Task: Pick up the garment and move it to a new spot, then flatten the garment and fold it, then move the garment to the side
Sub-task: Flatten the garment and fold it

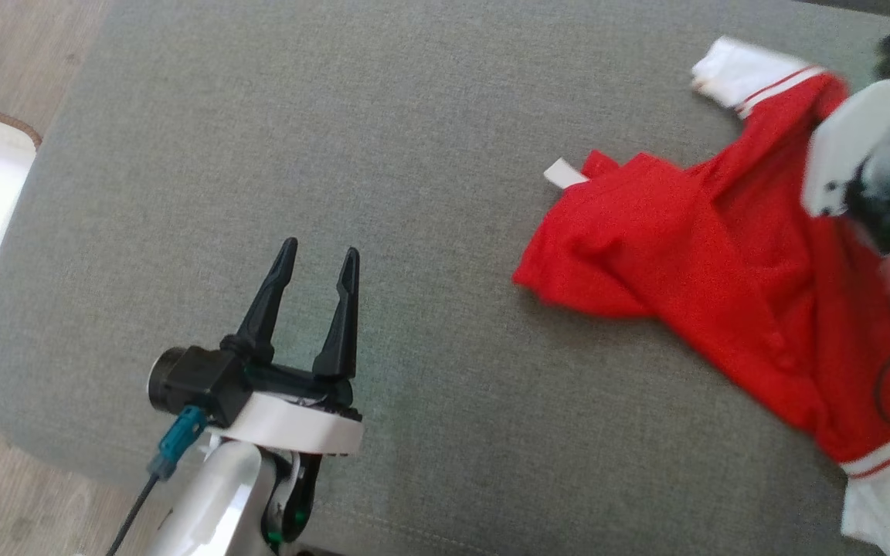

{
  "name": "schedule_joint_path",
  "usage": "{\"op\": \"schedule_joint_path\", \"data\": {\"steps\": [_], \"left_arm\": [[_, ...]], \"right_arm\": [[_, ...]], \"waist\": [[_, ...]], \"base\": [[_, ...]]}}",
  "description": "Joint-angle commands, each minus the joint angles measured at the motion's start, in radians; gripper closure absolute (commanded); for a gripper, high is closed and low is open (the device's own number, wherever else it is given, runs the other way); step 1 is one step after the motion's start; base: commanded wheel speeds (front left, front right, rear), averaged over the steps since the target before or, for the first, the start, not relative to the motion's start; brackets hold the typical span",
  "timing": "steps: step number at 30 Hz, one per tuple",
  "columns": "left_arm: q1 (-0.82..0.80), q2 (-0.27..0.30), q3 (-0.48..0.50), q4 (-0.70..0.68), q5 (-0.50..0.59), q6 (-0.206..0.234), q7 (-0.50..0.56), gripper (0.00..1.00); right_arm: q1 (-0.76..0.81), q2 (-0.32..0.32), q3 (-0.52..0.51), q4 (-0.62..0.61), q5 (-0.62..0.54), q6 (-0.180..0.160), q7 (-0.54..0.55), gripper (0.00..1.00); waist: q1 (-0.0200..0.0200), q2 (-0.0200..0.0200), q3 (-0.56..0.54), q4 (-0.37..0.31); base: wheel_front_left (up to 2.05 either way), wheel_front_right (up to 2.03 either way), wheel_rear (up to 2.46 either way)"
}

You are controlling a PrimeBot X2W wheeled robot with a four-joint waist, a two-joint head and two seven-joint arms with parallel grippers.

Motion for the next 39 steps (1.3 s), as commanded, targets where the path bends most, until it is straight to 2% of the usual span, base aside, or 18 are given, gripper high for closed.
{"op": "schedule_joint_path", "data": {"steps": [1,6,7,8,13,17,20,21,26,29,33,39], "left_arm": [[-0.046,0.010,0.029,-0.021,0.009,-0.005,-0.011,0.00],[-0.058,0.004,0.034,-0.004,0.012,-0.009,-0.016,0.00],[-0.060,0.003,0.035,-0.001,0.012,-0.009,-0.017,0.00],[-0.060,0.003,0.037,0.002,0.013,-0.009,-0.018,0.00],[-0.056,0.008,0.050,0.018,0.014,-0.012,-0.020,0.00],[-0.032,0.025,0.071,0.028,0.012,-0.008,-0.021,0.00],[-0.006,0.042,0.091,0.031,0.006,-0.002,-0.021,0.00],[-0.006,0.042,0.091,0.031,0.006,-0.002,-0.021,0.00],[0.055,0.073,0.132,0.019,-0.008,0.017,-0.021,0.00],[0.088,0.088,0.150,0.008,-0.014,0.030,-0.022,0.00],[0.122,0.104,0.168,-0.005,-0.017,0.042,-0.022,0.00],[0.153,0.114,0.180,-0.018,-0.017,0.056,-0.022,0.00]], "right_arm": [[-0.049,-0.001,-0.059,-0.021,-0.042,0.007,-0.058,1.00],[-0.088,0.025,-0.254,0.005,-0.176,0.007,-0.190,1.00],[-0.091,0.041,-0.278,0.015,-0.187,0.007,-0.205,0.12],[-0.093,0.058,-0.296,0.029,-0.193,0.007,-0.215,0.00],[-0.082,0.117,-0.268,0.087,-0.183,0.007,-0.262,0.00],[-0.022,0.144,-0.169,0.098,-0.111,0.007,-0.319,0.00],[0.052,0.149,-0.060,0.035,-0.030,0.007,-0.412,0.00],[0.052,0.149,-0.060,0.035,-0.030,0.007,-0.412,0.00],[0.243,0.092,0.141,-0.195,0.084,0.007,-0.576,0.00],[0.375,0.050,0.175,-0.346,0.134,0.007,-0.616,0.00],[0.545,0.042,0.126,-0.523,0.156,0.007,-0.624,0.00],[0.751,0.109,0.011,-0.734,0.134,0.007,-0.576,0.00]], "waist": [[-0.0001,0.0000,0.004,0.003],[-0.0001,0.0000,0.007,0.003],[-0.0001,0.0000,0.006,-0.001],[-0.0001,0.0000,0.003,-0.007],[-0.0001,0.0000,-0.029,-0.049],[-0.0001,0.0000,-0.081,-0.109],[-0.0001,0.0000,-0.123,-0.160],[-0.0001,0.0000,-0.123,-0.160],[-0.0001,0.0000,-0.182,-0.246],[-0.0001,0.0000,-0.203,-0.284],[-0.0001,0.0000,-0.227,-0.319],[-0.0001,0.0000,-0.245,-0.350]], "base": [[0.00,0.00,0.00],[0.00,0.00,0.00],[0.00,0.00,0.00],[0.00,0.00,0.00],[0.00,0.00,0.00],[0.00,0.00,0.00],[0.00,0.00,0.00],[0.00,0.00,0.00],[0.00,0.00,0.00],[0.00,0.00,0.00],[0.00,0.00,0.00],[0.00,0.00,0.00]]}}
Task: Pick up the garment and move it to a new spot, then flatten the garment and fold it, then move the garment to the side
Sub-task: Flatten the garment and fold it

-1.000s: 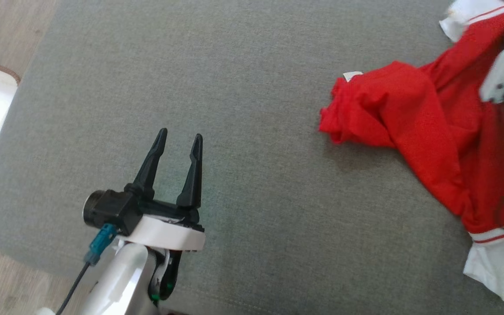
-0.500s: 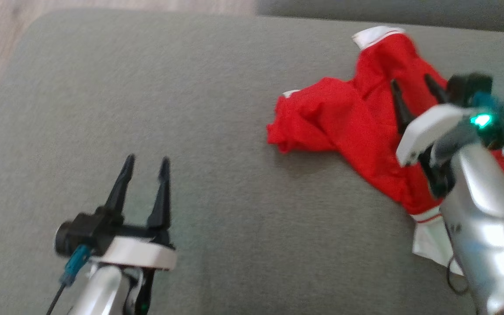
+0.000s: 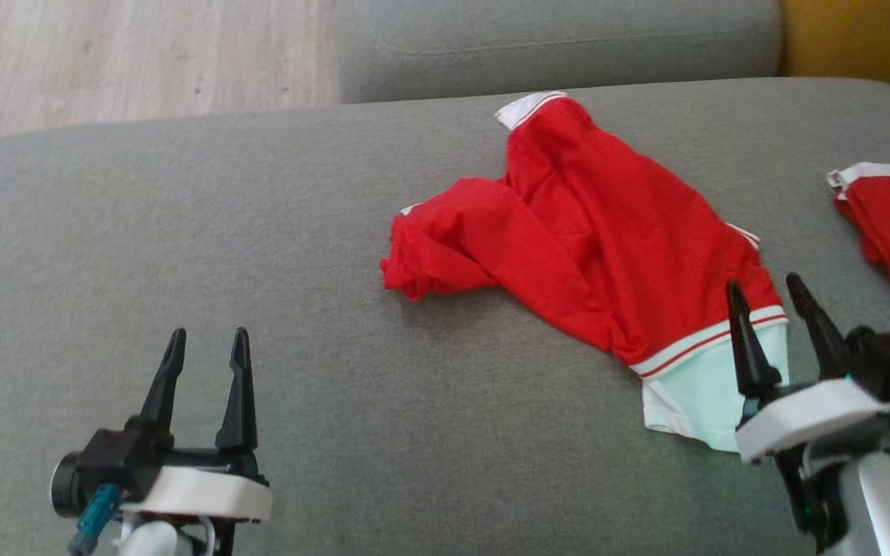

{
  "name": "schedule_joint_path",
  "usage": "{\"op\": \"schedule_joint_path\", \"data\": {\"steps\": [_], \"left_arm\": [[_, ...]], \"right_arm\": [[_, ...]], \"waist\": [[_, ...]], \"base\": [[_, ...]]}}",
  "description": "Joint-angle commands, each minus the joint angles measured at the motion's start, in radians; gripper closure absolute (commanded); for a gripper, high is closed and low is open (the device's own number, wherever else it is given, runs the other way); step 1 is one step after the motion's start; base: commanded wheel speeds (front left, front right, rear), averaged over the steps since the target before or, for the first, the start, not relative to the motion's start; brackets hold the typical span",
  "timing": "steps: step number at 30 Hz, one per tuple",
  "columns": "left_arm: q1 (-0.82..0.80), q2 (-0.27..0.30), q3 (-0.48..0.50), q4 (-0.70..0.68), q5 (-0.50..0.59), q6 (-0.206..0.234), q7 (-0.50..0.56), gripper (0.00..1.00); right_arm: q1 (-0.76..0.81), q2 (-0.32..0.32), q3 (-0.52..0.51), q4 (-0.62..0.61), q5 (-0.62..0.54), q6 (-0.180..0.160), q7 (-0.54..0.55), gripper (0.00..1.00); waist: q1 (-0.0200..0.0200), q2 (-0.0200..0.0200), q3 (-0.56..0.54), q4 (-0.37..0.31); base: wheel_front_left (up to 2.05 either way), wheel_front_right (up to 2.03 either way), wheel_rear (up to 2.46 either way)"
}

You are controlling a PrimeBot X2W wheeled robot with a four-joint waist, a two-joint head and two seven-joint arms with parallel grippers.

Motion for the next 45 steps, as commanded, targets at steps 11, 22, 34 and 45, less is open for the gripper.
{"op": "schedule_joint_path", "data": {"steps": [11,22,34,45], "left_arm": [[-0.241,-0.042,-0.034,0.033,-0.024,-0.015,0.166,0.00],[-0.718,-0.174,-0.108,0.390,-0.114,-0.042,0.480,0.00],[-0.885,-0.161,-0.215,0.626,-0.054,-0.025,0.655,0.00],[-0.981,-0.140,-0.215,0.677,-0.014,0.081,0.661,0.00]], "right_arm": [[0.035,0.036,0.034,-0.241,-0.024,0.007,0.112,0.00],[-0.033,0.030,0.132,-0.267,-0.008,0.007,0.122,0.00],[-0.068,0.046,0.144,-0.248,0.007,0.007,0.078,0.00],[-0.076,0.054,0.158,-0.227,0.022,0.007,0.068,0.00]], "waist": [[0.0003,-0.0001,0.081,-0.045],[0.0003,-0.0001,0.233,-0.178],[0.0003,-0.0001,0.313,-0.261],[0.0003,-0.0001,0.319,-0.277]], "base": [[0.00,0.00,0.00],[0.00,0.00,0.00],[0.00,0.00,0.00],[0.00,0.00,0.00]]}}
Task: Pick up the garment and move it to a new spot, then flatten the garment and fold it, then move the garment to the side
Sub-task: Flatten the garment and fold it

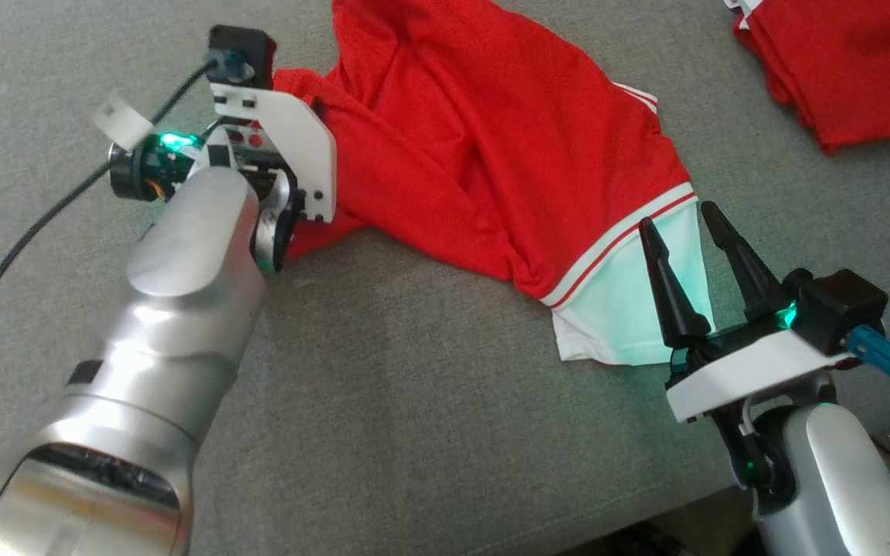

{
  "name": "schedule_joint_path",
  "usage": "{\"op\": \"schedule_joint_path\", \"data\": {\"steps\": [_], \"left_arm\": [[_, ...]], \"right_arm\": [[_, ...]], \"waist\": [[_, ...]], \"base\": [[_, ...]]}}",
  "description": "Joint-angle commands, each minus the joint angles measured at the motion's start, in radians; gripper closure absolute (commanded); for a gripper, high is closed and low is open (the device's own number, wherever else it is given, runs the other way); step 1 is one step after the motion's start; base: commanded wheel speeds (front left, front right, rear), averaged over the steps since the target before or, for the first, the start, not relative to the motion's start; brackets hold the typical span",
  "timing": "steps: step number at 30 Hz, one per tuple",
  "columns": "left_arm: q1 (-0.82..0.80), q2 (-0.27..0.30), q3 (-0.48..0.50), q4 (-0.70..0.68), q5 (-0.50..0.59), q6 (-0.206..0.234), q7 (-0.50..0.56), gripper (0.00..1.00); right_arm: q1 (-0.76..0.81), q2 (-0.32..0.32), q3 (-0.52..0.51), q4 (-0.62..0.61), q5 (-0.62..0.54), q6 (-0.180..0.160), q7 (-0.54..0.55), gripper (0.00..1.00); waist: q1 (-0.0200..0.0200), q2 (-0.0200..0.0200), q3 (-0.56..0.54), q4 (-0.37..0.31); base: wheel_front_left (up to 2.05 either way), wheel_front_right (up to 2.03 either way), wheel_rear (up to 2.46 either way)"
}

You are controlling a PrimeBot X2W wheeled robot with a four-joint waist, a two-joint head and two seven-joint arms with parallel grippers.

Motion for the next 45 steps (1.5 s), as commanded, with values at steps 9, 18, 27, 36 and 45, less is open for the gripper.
{"op": "schedule_joint_path", "data": {"steps": [9,18,27,36,45], "left_arm": [[-0.056,0.048,0.061,-0.056,-0.035,0.072,0.052,0.00],[-0.048,0.078,0.010,0.000,-0.017,0.049,0.150,0.58],[-0.040,0.072,-0.003,-0.036,-0.014,0.023,0.055,1.00],[0.117,0.020,0.002,-0.294,-0.043,-0.014,-0.314,1.00],[0.612,0.222,-0.068,-0.838,-0.077,0.024,-0.175,1.00]], "right_arm": [[-0.024,0.001,0.028,-0.031,0.016,0.007,0.001,0.00],[-0.031,0.006,0.032,-0.026,0.026,0.007,-0.007,0.00],[-0.028,0.006,0.019,-0.028,0.031,0.007,-0.008,0.00],[-0.008,-0.013,-0.015,-0.044,0.026,0.007,0.013,0.00],[0.034,-0.011,-0.032,-0.058,0.025,0.007,0.044,0.00]], "waist": [[0.0000,0.0000,-0.001,-0.037],[0.0000,0.0000,0.016,-0.060],[0.0000,0.0000,0.014,-0.016],[0.0000,0.0000,-0.051,0.136],[0.0000,0.0000,-0.140,0.247]], "base": [[0.00,0.00,0.00],[0.00,0.00,0.00],[0.00,0.00,0.00],[0.00,0.00,0.00],[0.00,0.00,0.00]]}}
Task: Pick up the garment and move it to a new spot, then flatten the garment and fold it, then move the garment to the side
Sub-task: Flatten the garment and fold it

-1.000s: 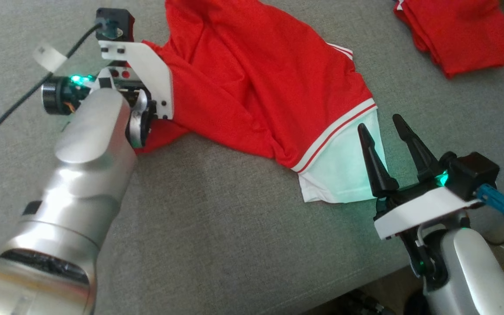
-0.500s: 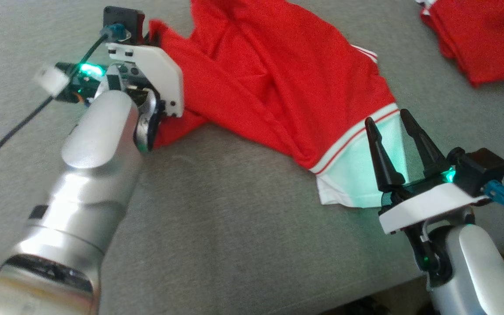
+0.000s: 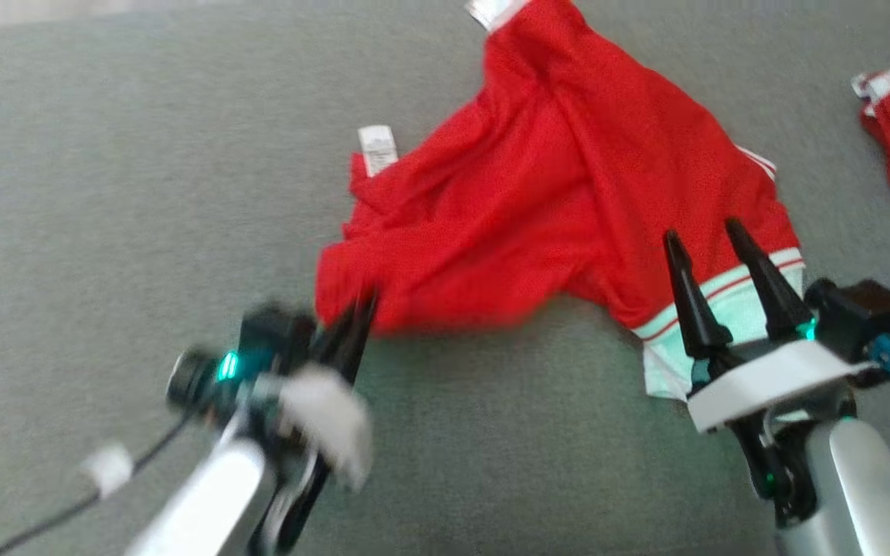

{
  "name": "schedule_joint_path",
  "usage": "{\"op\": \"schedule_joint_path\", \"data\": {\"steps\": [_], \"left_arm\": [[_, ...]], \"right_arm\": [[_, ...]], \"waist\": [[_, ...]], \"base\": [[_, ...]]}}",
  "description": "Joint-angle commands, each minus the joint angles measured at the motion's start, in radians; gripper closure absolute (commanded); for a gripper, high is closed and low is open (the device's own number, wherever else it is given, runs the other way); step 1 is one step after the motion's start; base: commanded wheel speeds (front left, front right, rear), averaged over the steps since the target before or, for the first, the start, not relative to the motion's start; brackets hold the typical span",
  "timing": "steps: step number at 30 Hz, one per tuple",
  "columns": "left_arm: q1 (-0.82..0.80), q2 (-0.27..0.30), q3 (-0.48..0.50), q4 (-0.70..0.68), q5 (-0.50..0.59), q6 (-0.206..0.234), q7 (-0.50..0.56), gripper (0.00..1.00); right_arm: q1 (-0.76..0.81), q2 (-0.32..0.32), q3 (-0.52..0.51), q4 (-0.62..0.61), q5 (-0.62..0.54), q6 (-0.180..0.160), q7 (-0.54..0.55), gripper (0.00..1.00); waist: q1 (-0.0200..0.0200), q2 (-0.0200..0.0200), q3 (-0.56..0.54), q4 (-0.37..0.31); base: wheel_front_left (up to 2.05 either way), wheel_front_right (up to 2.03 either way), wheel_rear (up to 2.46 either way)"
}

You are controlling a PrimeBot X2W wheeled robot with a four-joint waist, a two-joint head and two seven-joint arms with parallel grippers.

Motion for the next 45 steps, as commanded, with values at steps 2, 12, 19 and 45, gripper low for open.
{"op": "schedule_joint_path", "data": {"steps": [2,12,19,45], "left_arm": [[0.051,0.076,0.031,-0.137,-0.007,0.028,0.058,1.00],[0.191,0.222,0.062,-0.197,0.064,0.131,0.085,1.00],[0.202,0.184,0.096,-0.069,0.044,0.139,-0.045,0.00],[-0.080,0.032,0.053,0.090,-0.015,0.167,0.178,0.00]], "right_arm": [[0.011,-0.007,0.007,-0.036,-0.001,0.007,0.007,0.00],[0.021,0.004,0.022,-0.039,-0.003,0.007,0.025,0.00],[0.031,0.006,0.025,-0.021,0.004,0.007,0.024,0.00],[0.015,-0.003,0.029,-0.055,0.004,0.007,0.037,0.00]], "waist": [[0.0002,0.0000,-0.047,0.051],[0.0002,0.0000,-0.093,0.091],[0.0002,0.0000,-0.121,0.093],[0.0002,0.0000,-0.057,0.027]], "base": [[0.00,0.00,0.00],[0.00,0.00,0.00],[0.00,0.00,0.00],[0.00,0.00,0.00]]}}
